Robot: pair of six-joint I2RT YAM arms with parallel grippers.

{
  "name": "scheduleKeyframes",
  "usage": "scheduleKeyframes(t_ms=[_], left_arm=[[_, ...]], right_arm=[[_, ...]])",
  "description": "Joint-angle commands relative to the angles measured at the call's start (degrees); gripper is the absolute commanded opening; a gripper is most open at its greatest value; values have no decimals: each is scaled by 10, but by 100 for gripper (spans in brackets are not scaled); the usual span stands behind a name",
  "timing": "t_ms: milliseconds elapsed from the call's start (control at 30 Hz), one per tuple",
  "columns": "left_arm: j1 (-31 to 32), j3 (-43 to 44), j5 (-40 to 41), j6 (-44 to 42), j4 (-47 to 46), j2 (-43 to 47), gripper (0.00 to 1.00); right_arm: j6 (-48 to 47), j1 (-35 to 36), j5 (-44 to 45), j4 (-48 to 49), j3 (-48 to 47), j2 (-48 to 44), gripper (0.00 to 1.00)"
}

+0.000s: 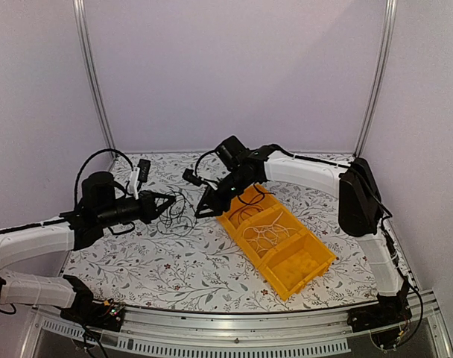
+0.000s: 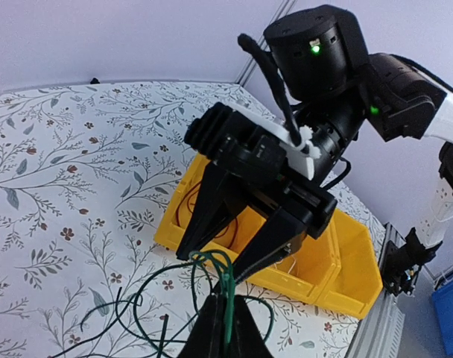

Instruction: Untangle the cables

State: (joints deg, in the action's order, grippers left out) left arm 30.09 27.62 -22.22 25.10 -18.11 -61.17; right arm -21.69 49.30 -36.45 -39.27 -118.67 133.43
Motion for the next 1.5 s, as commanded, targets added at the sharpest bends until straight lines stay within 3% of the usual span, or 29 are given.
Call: scheduleKeyframes(t_ms=[0, 67, 233, 300, 400, 567, 667, 767, 867, 1067, 1267, 1467], left_arm=[[-6, -11, 5, 4, 7, 16, 0], [-6, -14, 8, 6, 8, 18, 0], [-6, -14, 17, 5, 5, 18, 0], [-6, -14, 17, 7, -1, 13, 0], [-6, -14, 14, 12, -9, 5, 0], [-6, -22, 26, 8, -19, -4, 0], [-7, -25, 61, 2, 4, -8, 0], [-7, -11, 192, 2, 96, -27, 0], [-16, 16, 352, 66, 236, -69, 0], [-44, 1, 361, 115, 219, -108, 0], [-61, -10, 346, 145, 218, -174, 0], [-68, -6, 334, 135, 197, -209, 0]], right_arm=[[53, 0, -35, 35, -33, 30, 36], [53, 0, -34, 38, -39, 34, 34], [41, -2, -35, 25, -46, 23, 50], [39, -4, -57, 24, -45, 18, 50], [40, -4, -78, 27, -45, 19, 43], [34, -2, -65, 28, -58, 24, 1], [11, -10, -35, 14, -90, 11, 0], [-4, -22, -32, 22, -114, -33, 0], [-9, -28, -32, 58, -123, -83, 0], [54, -41, -45, 150, -135, -180, 0], [109, -47, -16, 226, -201, -217, 0], [119, -47, 13, 274, -204, -248, 0]])
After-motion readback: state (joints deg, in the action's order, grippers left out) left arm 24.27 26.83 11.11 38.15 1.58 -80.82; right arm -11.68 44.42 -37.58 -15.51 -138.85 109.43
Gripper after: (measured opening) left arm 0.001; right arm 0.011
